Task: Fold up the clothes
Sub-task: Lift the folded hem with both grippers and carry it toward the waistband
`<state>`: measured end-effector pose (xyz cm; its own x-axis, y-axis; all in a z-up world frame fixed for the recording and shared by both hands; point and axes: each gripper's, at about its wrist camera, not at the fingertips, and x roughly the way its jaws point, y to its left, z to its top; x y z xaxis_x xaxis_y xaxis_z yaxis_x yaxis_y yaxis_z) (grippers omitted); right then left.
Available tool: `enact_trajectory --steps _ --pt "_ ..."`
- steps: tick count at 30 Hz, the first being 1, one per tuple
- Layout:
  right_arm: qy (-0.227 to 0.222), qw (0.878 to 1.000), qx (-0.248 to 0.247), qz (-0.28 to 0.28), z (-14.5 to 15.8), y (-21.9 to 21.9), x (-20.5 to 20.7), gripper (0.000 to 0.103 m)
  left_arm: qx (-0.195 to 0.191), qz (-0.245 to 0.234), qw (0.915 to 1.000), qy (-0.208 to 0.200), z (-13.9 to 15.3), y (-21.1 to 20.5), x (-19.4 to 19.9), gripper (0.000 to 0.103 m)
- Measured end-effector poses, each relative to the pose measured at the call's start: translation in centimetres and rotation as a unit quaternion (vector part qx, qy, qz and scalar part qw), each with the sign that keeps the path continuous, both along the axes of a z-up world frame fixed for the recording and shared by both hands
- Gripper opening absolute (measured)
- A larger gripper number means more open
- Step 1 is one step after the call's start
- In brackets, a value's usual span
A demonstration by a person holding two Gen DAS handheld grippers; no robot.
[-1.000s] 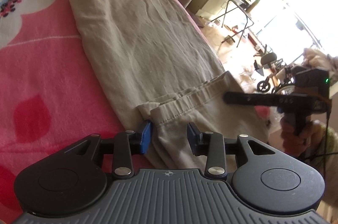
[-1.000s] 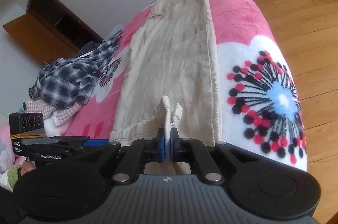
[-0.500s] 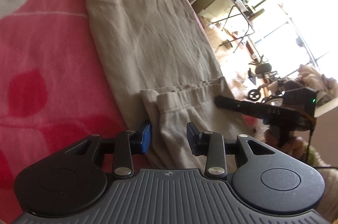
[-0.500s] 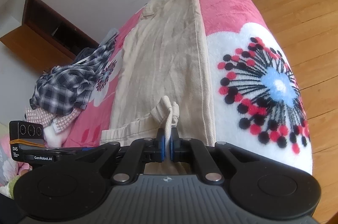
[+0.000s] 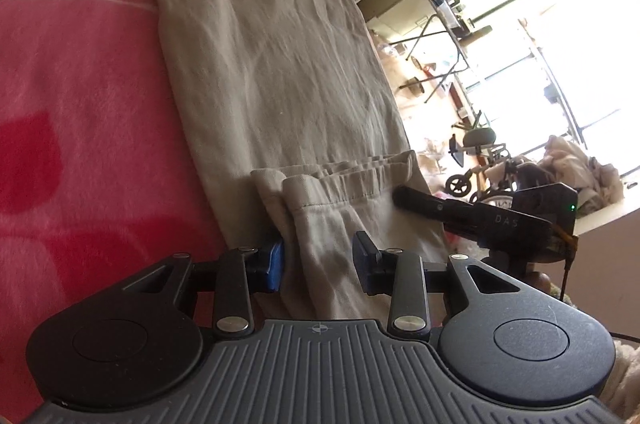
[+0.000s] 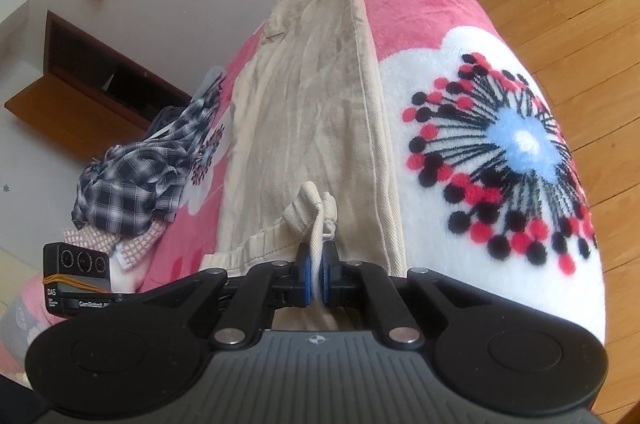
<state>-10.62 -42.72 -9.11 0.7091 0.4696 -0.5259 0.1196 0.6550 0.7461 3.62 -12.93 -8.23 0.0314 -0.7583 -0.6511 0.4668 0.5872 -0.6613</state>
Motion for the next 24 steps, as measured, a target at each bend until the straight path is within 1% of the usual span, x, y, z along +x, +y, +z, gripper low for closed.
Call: enact_trajectory --steps 1,2,5,9,11,13,18,21,24 --pt "0.000 1.000 0.006 0.000 -0.1 -0.1 0.0 0.006 0.002 0.003 1.0000 -0.005 0.1 0.0 -0.1 0.024" --pt "0.000 1.000 0.008 0.001 0.0 -0.2 0.0 0.006 0.003 0.005 0.9999 -0.012 0.2 0.0 -0.3 0.015" --pt "0.000 1.000 0.009 0.008 0.4 -0.4 0.1 0.007 0.001 0.004 0.9990 -0.044 0.7 0.4 -0.9 0.004" --pt "0.001 1.000 0.012 0.023 0.8 -0.7 0.3 0.008 -0.019 0.006 0.9983 -0.054 1.2 1.2 -1.3 0.002" --pt "0.007 0.999 0.019 0.032 0.6 -0.9 0.7 0.011 -0.026 0.005 0.9980 -0.057 1.3 1.6 -1.4 0.002" --pt "0.016 0.998 0.033 0.042 0.2 -1.1 1.2 0.024 -0.020 0.002 0.9977 -0.064 1.0 1.8 -1.4 0.002" --pt "0.022 0.996 0.051 0.068 0.0 -1.2 2.3 0.034 -0.005 -0.005 0.9966 -0.082 0.3 2.3 -1.7 0.002" --pt "0.033 0.995 0.047 0.086 0.3 -1.3 2.1 0.035 -0.009 -0.003 0.9967 -0.081 0.2 2.5 -1.9 0.002" --pt "0.030 0.995 0.038 0.088 0.7 -0.8 1.9 0.035 -0.009 -0.001 0.9973 -0.073 0.0 2.2 -1.8 0.003"
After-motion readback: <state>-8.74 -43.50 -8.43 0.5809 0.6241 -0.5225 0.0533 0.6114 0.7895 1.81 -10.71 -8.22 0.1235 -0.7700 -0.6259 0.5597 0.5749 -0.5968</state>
